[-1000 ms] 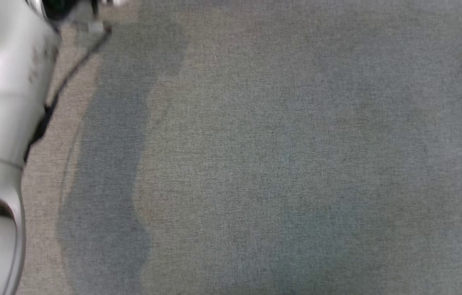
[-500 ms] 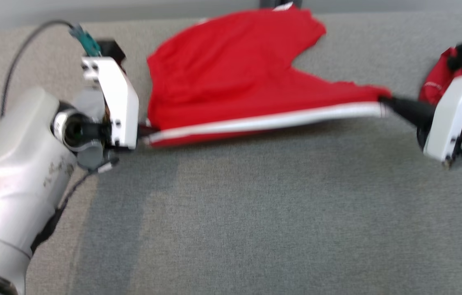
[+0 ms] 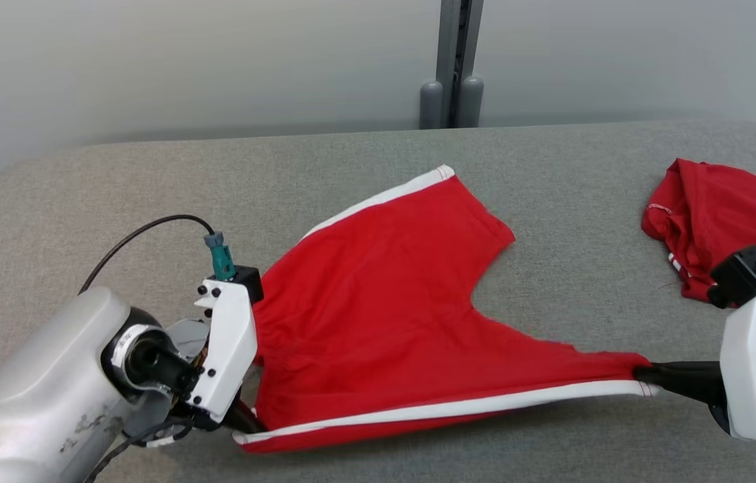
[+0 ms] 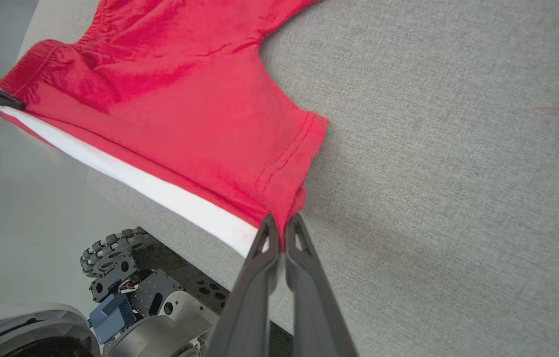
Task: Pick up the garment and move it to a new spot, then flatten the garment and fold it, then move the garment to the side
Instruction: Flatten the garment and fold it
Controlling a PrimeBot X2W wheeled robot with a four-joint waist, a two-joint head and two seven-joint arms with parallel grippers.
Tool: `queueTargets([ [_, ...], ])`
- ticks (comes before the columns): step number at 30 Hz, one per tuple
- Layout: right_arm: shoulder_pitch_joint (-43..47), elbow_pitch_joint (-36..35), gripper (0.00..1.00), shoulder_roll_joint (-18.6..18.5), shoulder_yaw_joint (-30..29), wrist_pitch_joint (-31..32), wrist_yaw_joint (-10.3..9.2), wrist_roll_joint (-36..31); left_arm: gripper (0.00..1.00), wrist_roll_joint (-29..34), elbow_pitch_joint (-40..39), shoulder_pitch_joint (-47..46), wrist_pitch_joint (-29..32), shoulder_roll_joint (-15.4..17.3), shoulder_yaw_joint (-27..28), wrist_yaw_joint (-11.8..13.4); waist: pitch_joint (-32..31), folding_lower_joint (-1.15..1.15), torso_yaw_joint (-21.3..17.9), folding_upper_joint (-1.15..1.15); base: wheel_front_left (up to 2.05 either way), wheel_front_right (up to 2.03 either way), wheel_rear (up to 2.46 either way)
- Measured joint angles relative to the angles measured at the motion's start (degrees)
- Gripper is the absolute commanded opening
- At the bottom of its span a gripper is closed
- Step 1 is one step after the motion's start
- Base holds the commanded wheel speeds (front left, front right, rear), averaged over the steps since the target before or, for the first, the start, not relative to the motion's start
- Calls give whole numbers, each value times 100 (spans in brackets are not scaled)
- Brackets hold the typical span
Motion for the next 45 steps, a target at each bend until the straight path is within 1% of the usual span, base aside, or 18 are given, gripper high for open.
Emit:
queueTargets([
  [2,201,-214,0,44,-281,188,1,-67,0,-29,-411,153,80,188,1,222,-23,0,28,0,0,0,0],
  [4,292,-367,0,166,-575,385,1,-188,0,-47,-694,229,104,323,51,455,2,0,49,0,0,0,0],
  [9,190,-503,0,612,-1312,1007,1,-580,0,-272,-1058,249,114,456,358,959,193,0,115,0,0,0,0],
  [12,-231,-381,0,956,-1704,1543,1,-858,0,-380,-1083,-8,201,438,555,1199,409,0,171,0,0,0,0],
  [16,-1061,-63,0,1451,-2134,2239,0,-1250,0,-430,-948,-517,350,386,753,1472,784,0,251,0,0,0,0],
  [20,-1959,212,0,1846,-2479,2702,-1,-1775,0,-430,-804,-1006,456,236,868,1707,1204,0,344,0,0,0,0],
  [23,-2731,489,0,2205,-2766,2984,-2,-2257,0,-428,-682,-1416,486,81,965,1753,1606,0,465,0,0,0,0],
  [27,-3293,699,0,2498,-2928,2987,-2,-2593,0,-404,-523,-1665,485,-52,977,1751,1916,0,631,0,0,0,0],
  [30,-3616,859,0,2653,-2998,2875,-2,-2781,0,-387,-422,-1801,453,-146,1007,1718,2079,0,778,0,0,0,0],
  [35,-3950,1226,0,2679,-3094,2694,-2,-3083,0,-422,-204,-2008,303,-342,1150,1699,2274,0,989,0,0,0,0],
  [44,-4457,1796,0,2661,-3094,2369,-2,-3327,0,-402,112,-2347,245,-500,1187,1673,2640,0,1199,0,0,0,0],
  [45,-4492,1856,5,2674,-3089,2331,-2,-3354,0,-401,137,-2358,258,-511,1180,1664,2674,0,1214,0,0,0,0],
])
